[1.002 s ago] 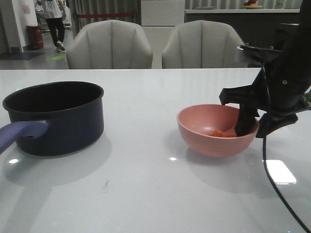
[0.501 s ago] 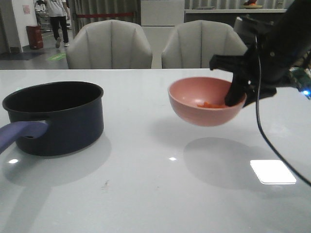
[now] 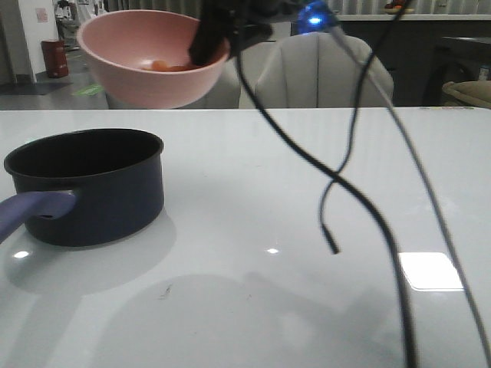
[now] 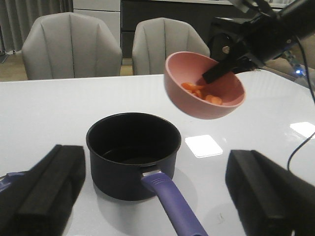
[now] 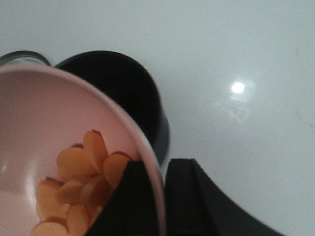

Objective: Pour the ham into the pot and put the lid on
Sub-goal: 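Carry the pink bowl over the saucepan with the right gripper, then tilt the bowl with the right gripper to pour ham into saucepan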

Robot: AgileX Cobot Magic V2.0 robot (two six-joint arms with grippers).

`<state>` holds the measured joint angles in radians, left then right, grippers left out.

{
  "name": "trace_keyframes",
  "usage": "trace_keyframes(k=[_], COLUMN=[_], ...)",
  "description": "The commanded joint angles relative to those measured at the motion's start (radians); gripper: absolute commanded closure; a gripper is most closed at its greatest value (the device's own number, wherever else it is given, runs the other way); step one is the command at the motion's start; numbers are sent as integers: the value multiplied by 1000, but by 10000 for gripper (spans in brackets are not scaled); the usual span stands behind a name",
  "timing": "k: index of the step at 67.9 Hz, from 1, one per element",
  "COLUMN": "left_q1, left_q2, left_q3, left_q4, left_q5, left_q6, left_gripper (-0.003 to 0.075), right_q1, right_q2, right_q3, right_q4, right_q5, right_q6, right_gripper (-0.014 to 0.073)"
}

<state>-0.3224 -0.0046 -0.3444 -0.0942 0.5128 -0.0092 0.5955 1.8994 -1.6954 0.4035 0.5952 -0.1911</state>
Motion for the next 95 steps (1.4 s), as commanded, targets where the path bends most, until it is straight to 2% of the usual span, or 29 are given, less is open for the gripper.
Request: trace_keyframes(k=[1,15,21,22,23,34,43,49,57,69,95], left_q1=[-6,-6,-6,-6,-6,-6,-6,-6,-6,-6,-6], left_q2=[-4,-4,-4,-4,-4,-4,-4,-4,-4,-4,-4], left_q3=[-23,-23,-23,-23,-23,-23,-23,-23,-23,-23,-23], left_q4=[-13,-13,-13,-13,-13,-13,-13,-13,-13,-13,-13], left_q5=[-81,-81,-81,-81,-81,-81,-81,-81,-81,-81,-81], left_q6=[0,0,0,0,0,0,0,0,0,0,0], left_gripper=[103,103,103,103,103,103,103,103,103,103,103], right_q1=[39,78,105,112,115,171,193,196,200,202,210], right_q2=[-14,13,13,13,13,15,54,98,149,187,187], right_q3=[-78,-32,26,41,47,189,253,252,251,251,251], right_q4=[19,16,12,11,11,1,-77,-160,-277,-357,-378], right_q5=[-144,-496,-706,-777,-777,-1241,-1496,-1555,-1560,-1624,-1781], right_q6=[-16,-69,-151,-180,-187,-321,-423,-521,-683,-869,-883], right_gripper=[452,452,452,452,452,452,452,452,452,452,460])
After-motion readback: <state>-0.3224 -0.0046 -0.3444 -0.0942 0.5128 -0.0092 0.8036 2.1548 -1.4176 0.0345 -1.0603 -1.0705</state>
